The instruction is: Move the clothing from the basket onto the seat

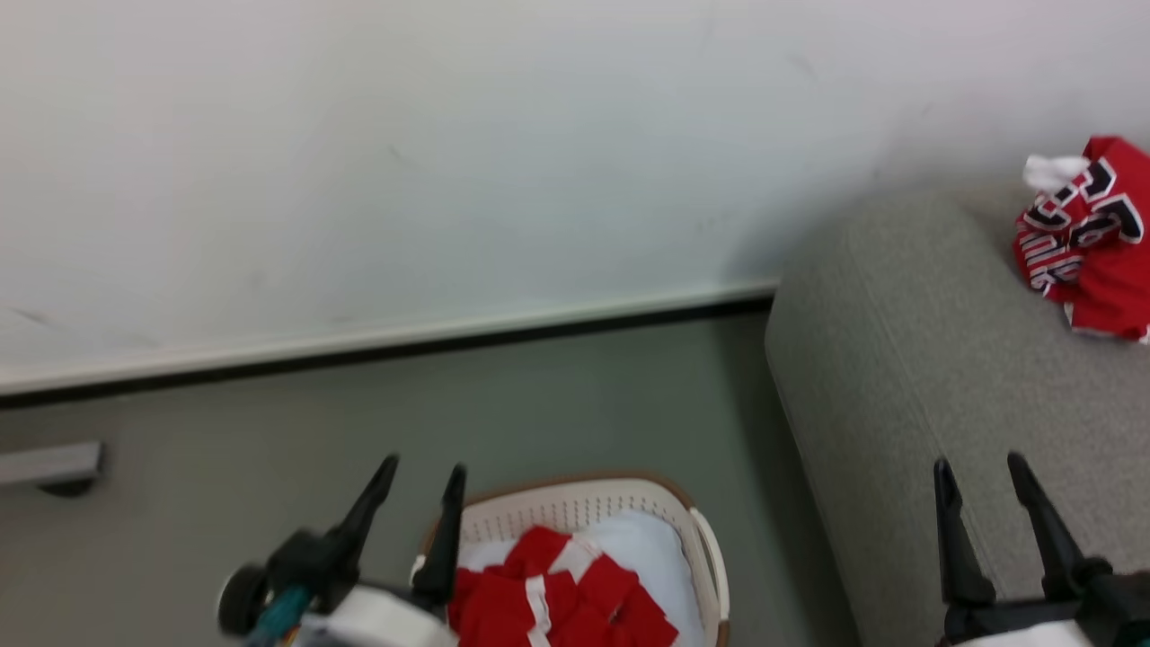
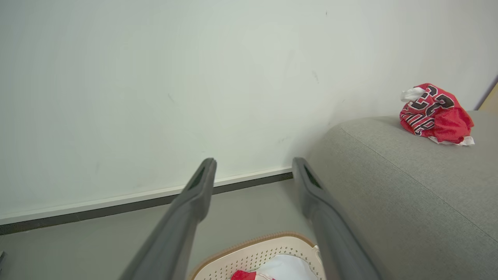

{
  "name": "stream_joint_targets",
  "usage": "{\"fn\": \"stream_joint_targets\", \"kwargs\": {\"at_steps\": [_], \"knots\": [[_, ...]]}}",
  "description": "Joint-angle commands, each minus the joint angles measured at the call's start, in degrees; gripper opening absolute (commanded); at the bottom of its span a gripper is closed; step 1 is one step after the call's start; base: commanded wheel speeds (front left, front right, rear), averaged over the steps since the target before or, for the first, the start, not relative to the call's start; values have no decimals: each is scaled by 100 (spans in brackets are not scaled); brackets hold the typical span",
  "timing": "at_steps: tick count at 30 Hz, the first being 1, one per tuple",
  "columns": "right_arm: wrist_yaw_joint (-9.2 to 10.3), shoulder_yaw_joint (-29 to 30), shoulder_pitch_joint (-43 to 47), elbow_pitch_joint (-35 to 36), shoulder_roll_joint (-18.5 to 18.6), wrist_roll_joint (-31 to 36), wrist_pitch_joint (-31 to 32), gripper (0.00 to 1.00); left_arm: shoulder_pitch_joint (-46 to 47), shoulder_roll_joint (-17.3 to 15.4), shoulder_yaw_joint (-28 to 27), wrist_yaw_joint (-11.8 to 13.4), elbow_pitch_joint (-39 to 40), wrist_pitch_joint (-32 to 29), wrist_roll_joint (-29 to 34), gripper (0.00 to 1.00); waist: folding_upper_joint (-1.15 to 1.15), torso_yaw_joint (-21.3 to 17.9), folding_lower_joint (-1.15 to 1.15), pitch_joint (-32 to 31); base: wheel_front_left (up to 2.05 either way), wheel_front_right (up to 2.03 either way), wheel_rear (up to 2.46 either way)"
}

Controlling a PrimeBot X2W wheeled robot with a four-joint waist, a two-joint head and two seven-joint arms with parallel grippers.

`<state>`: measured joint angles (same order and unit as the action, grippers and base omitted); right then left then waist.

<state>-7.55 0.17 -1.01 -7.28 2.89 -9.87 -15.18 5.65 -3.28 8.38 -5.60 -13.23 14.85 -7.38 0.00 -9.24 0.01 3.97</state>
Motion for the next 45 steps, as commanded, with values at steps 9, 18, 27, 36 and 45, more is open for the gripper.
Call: {"fn": "stream_joint_targets", "kwargs": {"at_steps": [9, 18, 27, 36, 45], "knots": [[12, 58, -818, 448, 1, -316, 4, 100, 1832, -128, 944, -137, -1195, -1237, 631, 100, 0, -688, -1, 1912, 0, 0, 0], [12, 195, -1384, 834, -2, -556, 5, 100, 3081, -69, 1631, -162, -2584, -2156, 972, 100, 0, -853, -1, 3172, 0, 0, 0], [12, 242, -1673, 1132, 1, -520, 5, 100, 4061, -17, 1889, 120, -3833, -2295, 1164, 100, 0, -731, -1, 4055, 0, 0, 0], [12, 152, -1764, 1265, 1, -483, 5, 100, 4725, -121, 1906, 307, -4570, -2117, 1217, 100, 0, -625, -1, 4363, 0, 0, 0], [12, 42, -1762, 1276, 1, -572, 5, 100, 5234, -225, 2001, 221, -5178, -1994, 1168, 100, 0, -692, -1, 4595, 0, 0, 0]]}}
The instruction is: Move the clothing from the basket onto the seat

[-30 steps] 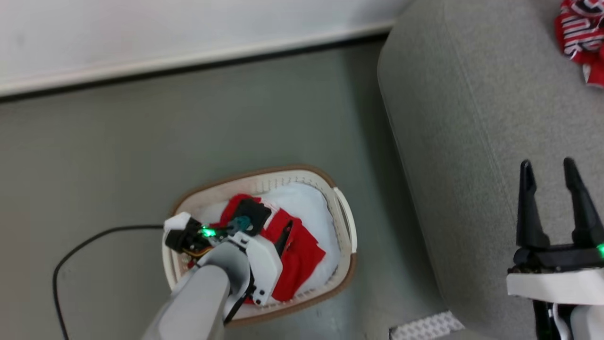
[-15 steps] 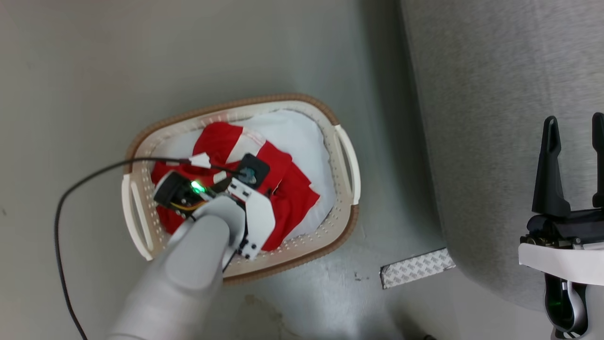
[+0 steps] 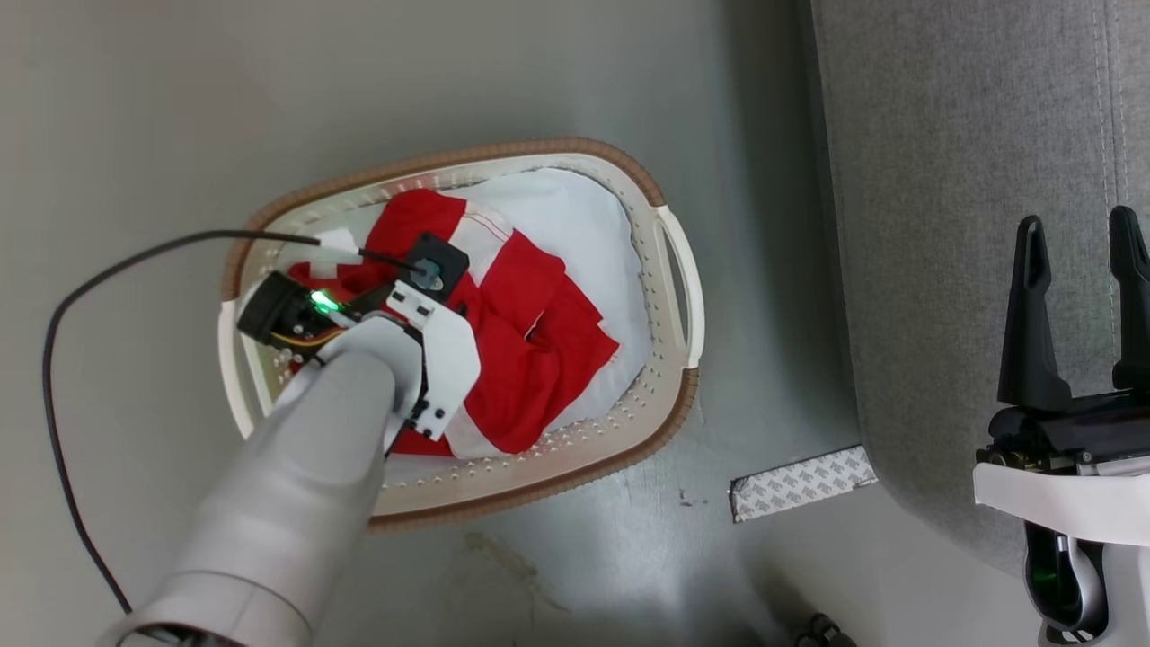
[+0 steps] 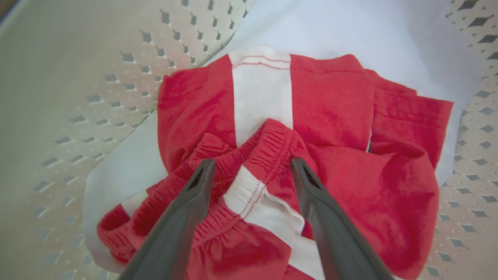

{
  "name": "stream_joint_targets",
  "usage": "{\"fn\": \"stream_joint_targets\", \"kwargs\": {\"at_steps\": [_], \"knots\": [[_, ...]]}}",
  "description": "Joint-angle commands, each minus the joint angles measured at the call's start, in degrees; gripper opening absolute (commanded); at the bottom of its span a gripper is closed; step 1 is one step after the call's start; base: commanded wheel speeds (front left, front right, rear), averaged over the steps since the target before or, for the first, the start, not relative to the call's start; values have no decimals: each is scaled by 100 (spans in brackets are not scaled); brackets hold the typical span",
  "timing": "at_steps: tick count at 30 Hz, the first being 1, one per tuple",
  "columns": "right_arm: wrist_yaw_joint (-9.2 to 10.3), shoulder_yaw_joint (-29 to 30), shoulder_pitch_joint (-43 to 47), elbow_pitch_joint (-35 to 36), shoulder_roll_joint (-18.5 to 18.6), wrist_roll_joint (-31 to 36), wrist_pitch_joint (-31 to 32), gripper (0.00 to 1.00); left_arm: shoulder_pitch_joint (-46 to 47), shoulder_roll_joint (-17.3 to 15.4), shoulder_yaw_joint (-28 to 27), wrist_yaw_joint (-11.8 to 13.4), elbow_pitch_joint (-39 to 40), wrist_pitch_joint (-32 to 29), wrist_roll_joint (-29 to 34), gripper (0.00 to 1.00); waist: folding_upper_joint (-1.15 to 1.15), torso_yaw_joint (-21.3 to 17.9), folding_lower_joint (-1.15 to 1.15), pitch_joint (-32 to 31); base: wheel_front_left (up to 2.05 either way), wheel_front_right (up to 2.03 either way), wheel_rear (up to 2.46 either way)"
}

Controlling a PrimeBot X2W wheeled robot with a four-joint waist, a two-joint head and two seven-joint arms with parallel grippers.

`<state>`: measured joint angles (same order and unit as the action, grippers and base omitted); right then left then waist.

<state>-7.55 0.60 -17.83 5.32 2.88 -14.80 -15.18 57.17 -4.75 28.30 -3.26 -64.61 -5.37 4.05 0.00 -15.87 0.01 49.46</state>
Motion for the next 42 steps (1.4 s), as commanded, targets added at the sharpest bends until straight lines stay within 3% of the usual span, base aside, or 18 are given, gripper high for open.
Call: {"fn": "stream_joint_targets", "kwargs": {"at_steps": [1, 12, 13, 14, 15, 21, 26, 34, 42], "knots": [[12, -16, -82, 18, 1, -75, 5, 100, 129, -102, 30, -19, -102, 12, 38, 100, 0, -44, -1, 79, 0, 0, 0], [12, -85, -67, 17, 1, -117, 5, 100, 315, -67, 260, -157, -523, -90, 66, 100, 0, -83, -1, 285, 0, 0, 0], [12, -97, -82, 24, 1, -116, 5, 100, 328, -68, 308, -155, -546, -75, 110, 87, 0, -88, -1, 300, 0, 0, 0], [12, -100, -100, 29, 1, -119, 5, 100, 327, -76, 362, -172, -580, -81, 149, 47, 0, -91, -1, 311, 0, 0, 0], [12, -102, -113, 34, 1, -120, 5, 100, 322, -81, 432, -189, -611, -86, 186, 0, 0, -93, -1, 319, 0, 0, 0], [12, -24, -58, -31, 1, -19, 5, 100, 195, 8, 510, -252, -678, 144, 28, 0, 0, -1, -1, 188, 0, 0, 0], [12, 15, -12, -130, 3, 7, 5, 100, -76, 119, 286, -303, -616, 594, -404, 0, 0, 163, -1, -293, 0, 0, 0], [13, 131, 255, -458, 4, 43, 5, 100, -761, 174, 127, -367, -378, 1304, -993, 0, 0, 505, -1, -1514, 0, 0, 0], [13, 212, 756, -865, 5, 119, 5, 100, -1628, 180, 152, -413, 271, 1622, -1697, 0, 0, 796, -1, -2880, 0, 0, 0]]}}
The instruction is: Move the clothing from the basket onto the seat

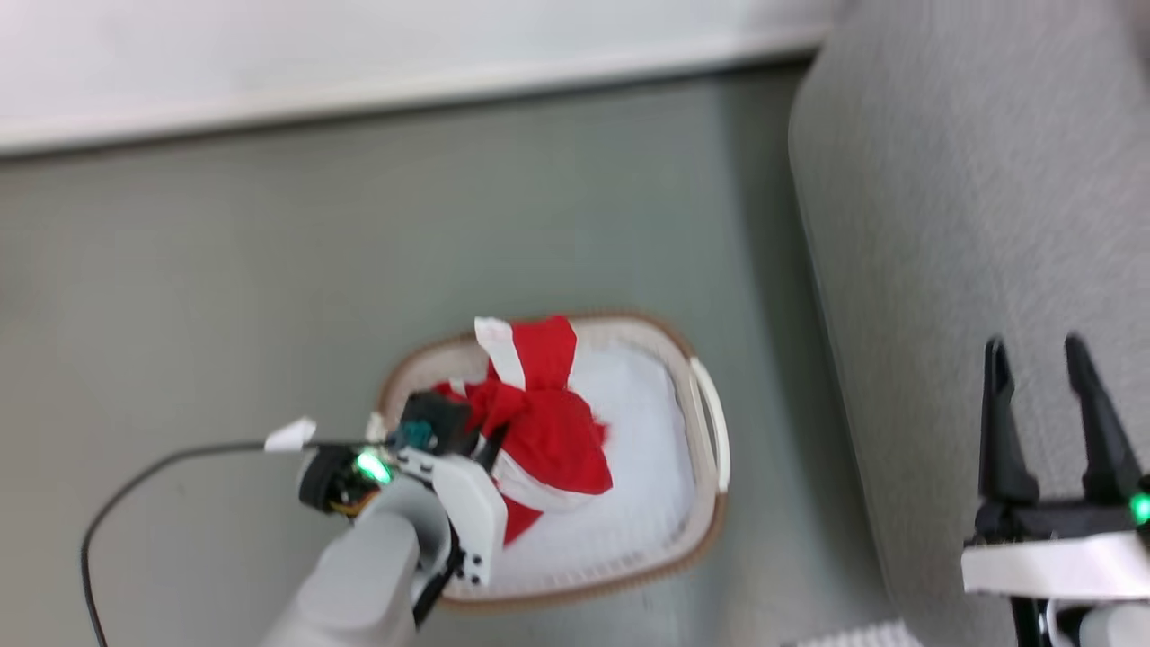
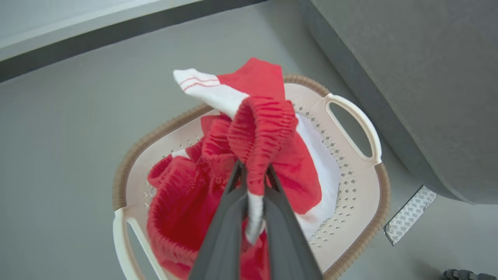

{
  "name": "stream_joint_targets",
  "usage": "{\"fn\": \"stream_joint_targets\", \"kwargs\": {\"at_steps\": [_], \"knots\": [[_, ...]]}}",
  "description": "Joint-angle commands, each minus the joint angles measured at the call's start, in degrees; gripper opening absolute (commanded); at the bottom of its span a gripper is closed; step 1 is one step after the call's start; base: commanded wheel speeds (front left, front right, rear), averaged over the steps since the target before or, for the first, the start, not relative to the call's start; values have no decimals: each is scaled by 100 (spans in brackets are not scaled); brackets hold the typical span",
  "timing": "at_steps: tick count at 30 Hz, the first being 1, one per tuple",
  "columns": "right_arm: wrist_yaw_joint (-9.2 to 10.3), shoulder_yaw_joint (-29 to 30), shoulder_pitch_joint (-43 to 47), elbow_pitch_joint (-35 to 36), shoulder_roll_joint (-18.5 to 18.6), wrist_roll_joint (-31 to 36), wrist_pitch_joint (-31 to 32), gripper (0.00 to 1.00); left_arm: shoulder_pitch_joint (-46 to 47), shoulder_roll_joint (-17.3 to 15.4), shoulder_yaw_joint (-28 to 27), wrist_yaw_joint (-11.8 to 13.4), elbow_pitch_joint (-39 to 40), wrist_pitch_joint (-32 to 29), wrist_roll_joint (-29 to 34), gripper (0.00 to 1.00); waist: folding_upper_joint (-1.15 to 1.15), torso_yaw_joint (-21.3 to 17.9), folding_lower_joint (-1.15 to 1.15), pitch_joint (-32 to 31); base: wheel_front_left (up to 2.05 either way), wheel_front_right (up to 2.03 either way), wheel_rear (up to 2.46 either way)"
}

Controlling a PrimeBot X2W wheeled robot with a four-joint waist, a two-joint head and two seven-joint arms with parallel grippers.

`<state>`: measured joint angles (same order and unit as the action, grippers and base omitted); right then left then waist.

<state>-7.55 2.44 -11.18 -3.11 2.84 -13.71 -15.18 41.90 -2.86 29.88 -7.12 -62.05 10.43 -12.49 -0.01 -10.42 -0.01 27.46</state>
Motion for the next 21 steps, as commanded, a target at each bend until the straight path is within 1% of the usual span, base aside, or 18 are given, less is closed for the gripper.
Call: {"fn": "stream_joint_targets", "kwargs": {"at_steps": [1, 6, 9, 16, 21], "knots": [[13, 40, 158, -64, 10, 17, 5, 100, -210, -9, -18, -25, 124, 54, -151, 0, 1, 272, 1, -846, 0, 0, 0], [13, 31, 527, -256, 10, 63, 5, 100, -770, -26, -215, 153, 738, 184, -511, 0, 1, 310, 1, -1586, 0, 0, 0], [13, 9, 745, -357, 9, 130, 5, 100, -1167, -134, -401, 290, 1257, 272, -664, 0, 1, 300, 1, -1977, 0, 0, 0], [13, -287, 1218, -568, 10, 565, 5, 100, -2372, -476, -745, 757, 2903, 324, -923, 0, 1, 245, 1, -2681, 0, 0, 0], [13, -314, 1405, -662, 26, 624, 5, 100, -3114, -700, -942, 1043, 4075, 165, -1100, 0, 1, 256, 1, -2950, 0, 0, 0]]}}
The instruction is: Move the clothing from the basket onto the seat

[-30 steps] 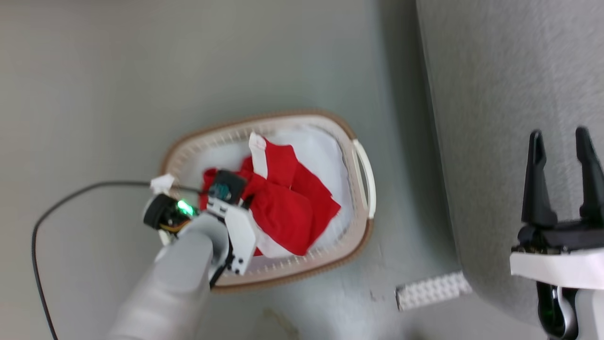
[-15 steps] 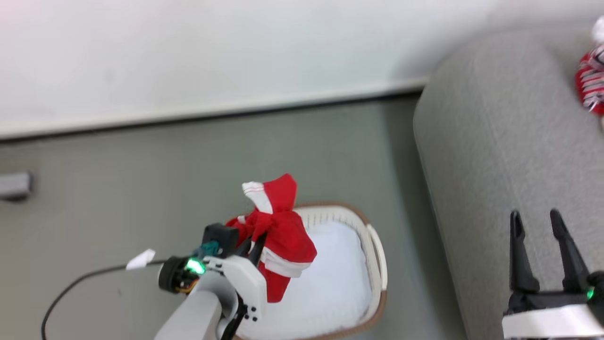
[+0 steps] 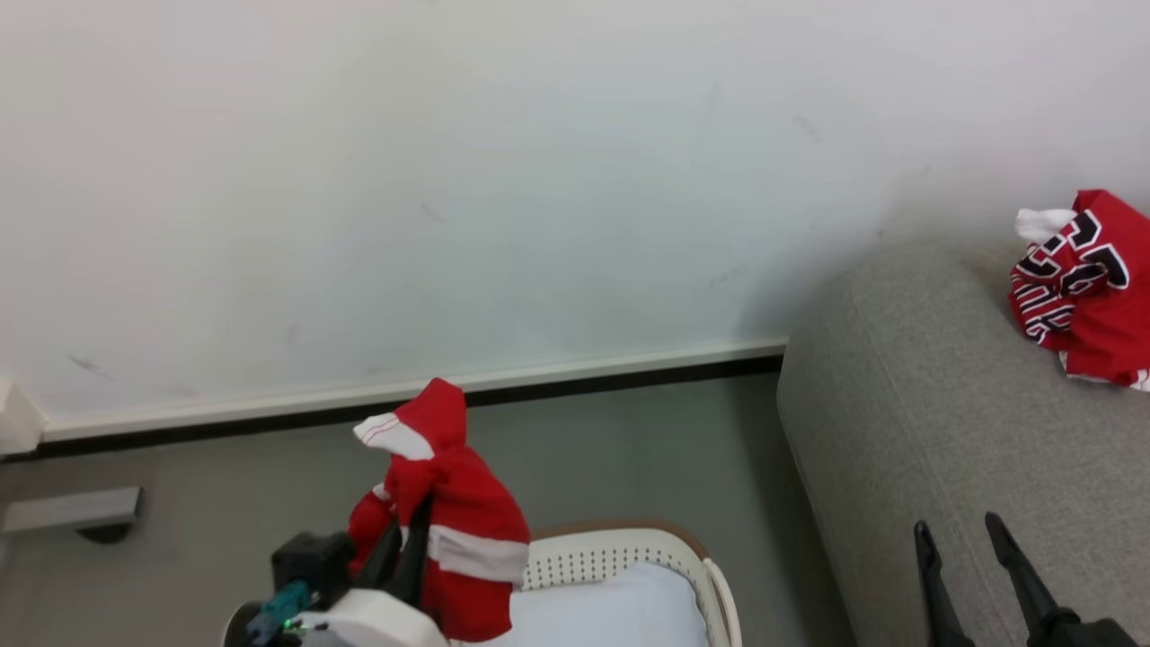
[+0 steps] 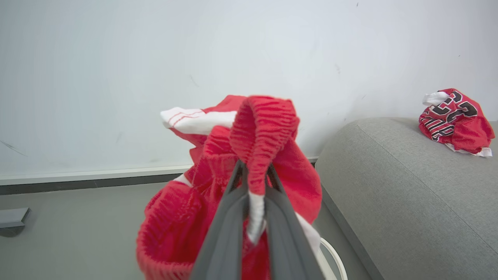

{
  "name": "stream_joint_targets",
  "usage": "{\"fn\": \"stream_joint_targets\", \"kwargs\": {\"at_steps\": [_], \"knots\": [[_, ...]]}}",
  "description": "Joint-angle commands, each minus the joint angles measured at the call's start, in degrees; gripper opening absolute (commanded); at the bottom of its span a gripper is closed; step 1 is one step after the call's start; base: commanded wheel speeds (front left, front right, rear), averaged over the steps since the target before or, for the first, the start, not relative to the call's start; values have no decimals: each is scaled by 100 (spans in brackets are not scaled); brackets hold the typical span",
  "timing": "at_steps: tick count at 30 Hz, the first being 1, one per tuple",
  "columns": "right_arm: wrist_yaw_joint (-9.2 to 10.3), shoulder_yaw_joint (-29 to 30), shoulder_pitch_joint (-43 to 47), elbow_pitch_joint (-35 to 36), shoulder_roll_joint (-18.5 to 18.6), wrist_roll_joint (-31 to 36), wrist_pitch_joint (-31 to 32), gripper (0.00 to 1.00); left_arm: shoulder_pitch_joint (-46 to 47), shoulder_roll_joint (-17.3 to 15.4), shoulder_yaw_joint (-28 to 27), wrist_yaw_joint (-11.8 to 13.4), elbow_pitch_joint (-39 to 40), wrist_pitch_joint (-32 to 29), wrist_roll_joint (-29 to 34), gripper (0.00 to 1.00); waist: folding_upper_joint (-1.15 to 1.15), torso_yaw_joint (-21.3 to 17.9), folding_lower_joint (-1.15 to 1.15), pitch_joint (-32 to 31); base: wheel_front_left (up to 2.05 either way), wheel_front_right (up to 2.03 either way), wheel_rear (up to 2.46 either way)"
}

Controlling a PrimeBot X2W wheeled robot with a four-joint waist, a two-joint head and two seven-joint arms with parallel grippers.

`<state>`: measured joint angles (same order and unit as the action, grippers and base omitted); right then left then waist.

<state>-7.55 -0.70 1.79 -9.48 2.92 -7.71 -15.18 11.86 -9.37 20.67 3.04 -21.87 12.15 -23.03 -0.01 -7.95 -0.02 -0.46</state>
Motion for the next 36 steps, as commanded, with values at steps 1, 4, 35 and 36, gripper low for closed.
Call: {"fn": "stream_joint_targets", "kwargs": {"at_steps": [1, 4, 35, 36], "knots": [[13, -12, 140, -51, 19, 20, 5, 100, -242, -101, -56, 83, 255, -50, -60, 0, 1, 10, 2, -212, 0, 0, 0], [13, -66, 229, -90, 20, -61, 5, 100, -568, -219, -144, 226, 777, -169, -152, 0, 1, 17, 2, -342, 0, 0, 0], [13, -4168, -1989, -111, 1159, -1331, 296, 100, -638, -549, 392, 248, 2694, -1207, 33, 0, 1, 241, 2, -223, 0, 0, 0], [13, -4367, -2124, -152, 1158, -1421, 308, 100, -596, -508, 476, 212, 2699, -1233, 43, 0, 1, 267, 2, -212, 0, 0, 0]]}}
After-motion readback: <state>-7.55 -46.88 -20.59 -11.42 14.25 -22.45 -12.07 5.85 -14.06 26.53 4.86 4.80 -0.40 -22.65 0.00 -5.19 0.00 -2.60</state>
